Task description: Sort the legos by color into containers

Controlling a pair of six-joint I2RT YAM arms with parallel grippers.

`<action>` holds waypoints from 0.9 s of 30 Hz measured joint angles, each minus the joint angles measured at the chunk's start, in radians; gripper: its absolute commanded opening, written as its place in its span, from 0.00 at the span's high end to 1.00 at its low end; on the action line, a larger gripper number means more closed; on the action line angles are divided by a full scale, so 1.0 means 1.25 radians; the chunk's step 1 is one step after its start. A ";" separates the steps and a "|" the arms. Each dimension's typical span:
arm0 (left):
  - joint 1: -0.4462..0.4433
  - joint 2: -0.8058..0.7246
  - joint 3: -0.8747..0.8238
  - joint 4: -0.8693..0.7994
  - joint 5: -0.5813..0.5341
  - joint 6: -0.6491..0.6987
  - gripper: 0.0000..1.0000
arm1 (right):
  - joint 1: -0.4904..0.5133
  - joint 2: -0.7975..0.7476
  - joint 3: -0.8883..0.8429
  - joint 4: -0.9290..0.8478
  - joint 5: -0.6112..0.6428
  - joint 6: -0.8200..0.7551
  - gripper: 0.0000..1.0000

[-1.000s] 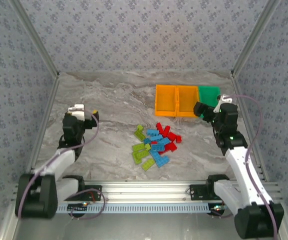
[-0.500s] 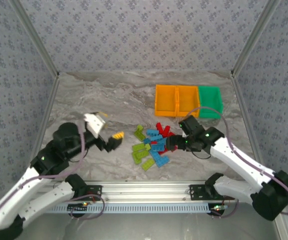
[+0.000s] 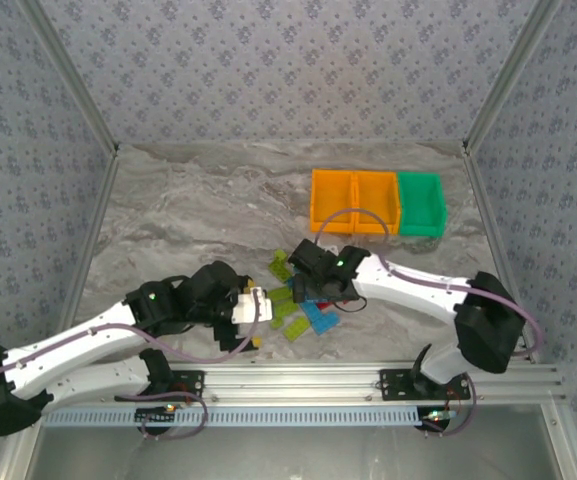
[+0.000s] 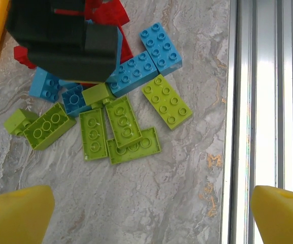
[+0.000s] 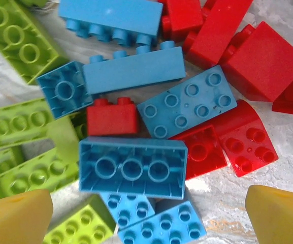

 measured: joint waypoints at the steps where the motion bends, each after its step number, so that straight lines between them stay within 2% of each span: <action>1: 0.000 -0.005 0.000 -0.005 0.000 0.004 0.01 | 0.000 0.018 0.000 0.006 0.008 0.011 0.00; 4: 0.000 -0.046 -0.007 -0.015 -0.001 0.016 0.01 | 0.001 0.060 0.000 0.031 0.006 0.027 0.01; 9: 0.000 -0.146 -0.048 -0.011 -0.001 0.031 0.01 | 0.002 0.123 0.022 0.057 -0.001 0.039 0.22; 17: 0.000 -0.188 -0.061 0.013 -0.004 0.045 0.01 | 0.007 0.137 0.041 0.056 0.020 0.075 0.46; 22: 0.000 -0.197 -0.072 0.019 -0.005 0.045 0.01 | 0.014 0.116 0.039 0.045 0.036 0.080 0.50; 27: 0.000 -0.211 -0.082 0.034 -0.020 0.045 0.01 | 0.009 -0.009 0.031 0.016 0.069 0.085 0.50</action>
